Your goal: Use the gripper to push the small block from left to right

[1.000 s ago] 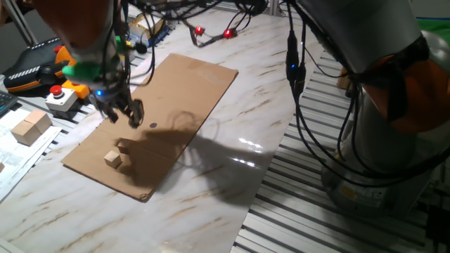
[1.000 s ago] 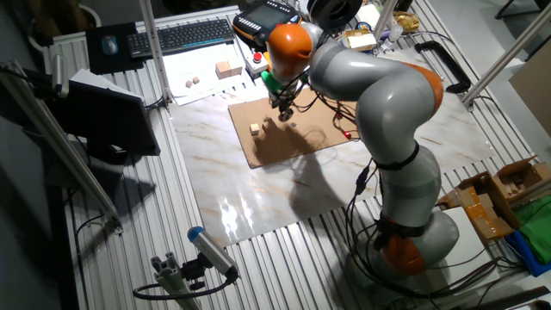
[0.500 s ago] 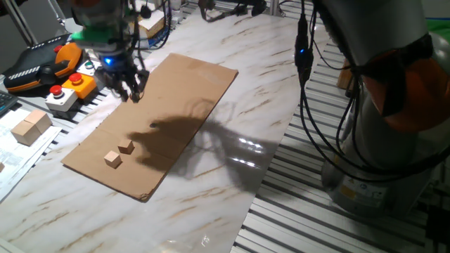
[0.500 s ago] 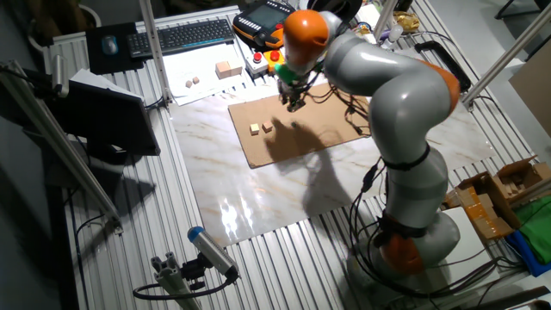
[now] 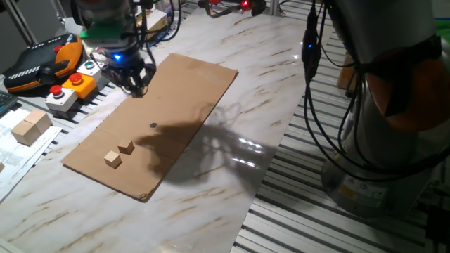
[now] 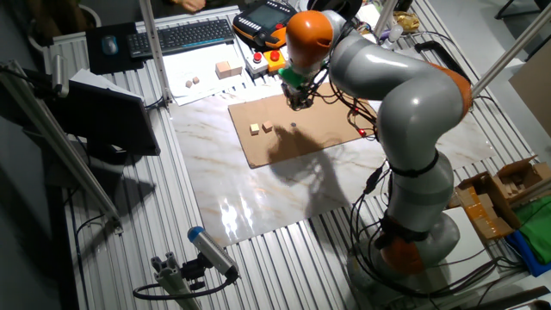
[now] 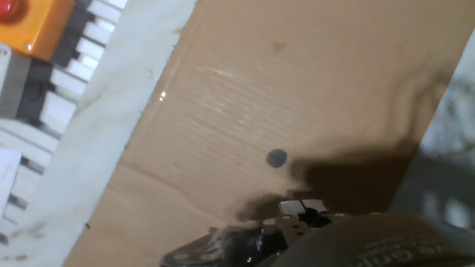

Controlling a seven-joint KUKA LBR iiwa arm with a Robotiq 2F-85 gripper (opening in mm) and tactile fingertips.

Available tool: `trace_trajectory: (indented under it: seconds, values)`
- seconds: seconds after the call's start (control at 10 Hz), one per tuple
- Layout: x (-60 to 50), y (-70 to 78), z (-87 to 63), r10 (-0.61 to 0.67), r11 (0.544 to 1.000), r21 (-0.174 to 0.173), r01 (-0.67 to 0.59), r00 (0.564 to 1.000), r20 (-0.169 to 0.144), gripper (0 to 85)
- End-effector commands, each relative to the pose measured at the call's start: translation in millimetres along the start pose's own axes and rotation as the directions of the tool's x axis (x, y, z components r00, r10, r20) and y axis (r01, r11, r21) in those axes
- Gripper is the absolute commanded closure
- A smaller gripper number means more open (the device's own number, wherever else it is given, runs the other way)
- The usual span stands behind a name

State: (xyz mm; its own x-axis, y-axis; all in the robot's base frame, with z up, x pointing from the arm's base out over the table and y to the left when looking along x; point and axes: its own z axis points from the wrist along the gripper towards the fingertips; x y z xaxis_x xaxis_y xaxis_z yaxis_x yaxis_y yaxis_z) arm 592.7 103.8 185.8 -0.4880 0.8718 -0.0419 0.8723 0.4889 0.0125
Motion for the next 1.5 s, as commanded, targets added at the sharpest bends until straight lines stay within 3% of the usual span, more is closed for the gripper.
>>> trace_trajectory:
  seconds: [0.0, 0.3, 0.9, 1.4]
  values:
    - [-1.5, -3.3, -2.1, -0.257, 0.966, -0.010, 0.257, 0.966, -0.007, 84.0]
    - [-8.6, -12.0, -6.5, -0.437, 0.900, -0.002, 0.437, 0.900, -0.013, 84.0]
    - [-14.8, -14.7, -7.6, -0.635, 0.772, 0.023, 0.636, 0.772, -0.016, 84.3]
    - [-15.0, -11.5, -6.3, -0.651, 0.759, 0.018, 0.651, 0.759, -0.010, 84.3]
